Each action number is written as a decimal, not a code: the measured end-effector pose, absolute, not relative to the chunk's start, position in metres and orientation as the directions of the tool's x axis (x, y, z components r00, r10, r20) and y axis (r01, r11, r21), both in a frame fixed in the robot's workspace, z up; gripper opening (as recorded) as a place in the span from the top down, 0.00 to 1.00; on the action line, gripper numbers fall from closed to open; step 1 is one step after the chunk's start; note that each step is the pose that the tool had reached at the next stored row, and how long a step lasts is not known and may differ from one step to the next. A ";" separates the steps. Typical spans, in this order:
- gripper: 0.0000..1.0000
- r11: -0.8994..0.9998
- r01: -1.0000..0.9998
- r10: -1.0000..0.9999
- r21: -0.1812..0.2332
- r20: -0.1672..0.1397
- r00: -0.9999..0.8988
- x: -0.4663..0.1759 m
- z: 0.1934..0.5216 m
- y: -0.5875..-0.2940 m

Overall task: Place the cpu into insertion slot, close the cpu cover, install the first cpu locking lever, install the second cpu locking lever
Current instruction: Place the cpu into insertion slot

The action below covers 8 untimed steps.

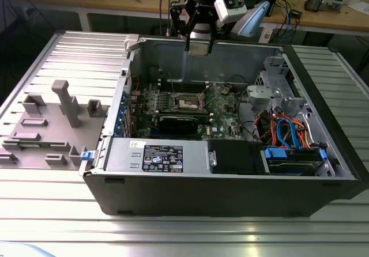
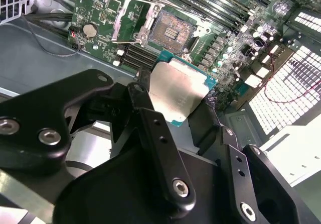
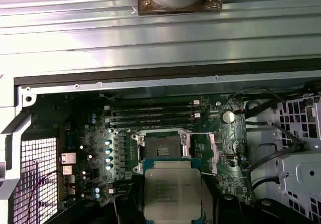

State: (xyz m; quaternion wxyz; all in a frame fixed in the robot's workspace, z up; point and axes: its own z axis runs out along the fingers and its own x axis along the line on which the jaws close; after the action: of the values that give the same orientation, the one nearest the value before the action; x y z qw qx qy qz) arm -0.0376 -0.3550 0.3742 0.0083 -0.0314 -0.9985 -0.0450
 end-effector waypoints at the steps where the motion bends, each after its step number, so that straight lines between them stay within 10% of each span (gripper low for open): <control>1: 0.46 0.994 0.064 0.062 0.089 0.019 -0.998 -0.038 0.374 -0.355; 8: 0.46 0.993 0.071 0.070 0.089 0.019 -0.997 -0.038 0.374 -0.355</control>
State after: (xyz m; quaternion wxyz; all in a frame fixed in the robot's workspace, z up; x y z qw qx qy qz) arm -0.0375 -0.3549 0.3742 0.0081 -0.0352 -0.9983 -0.0450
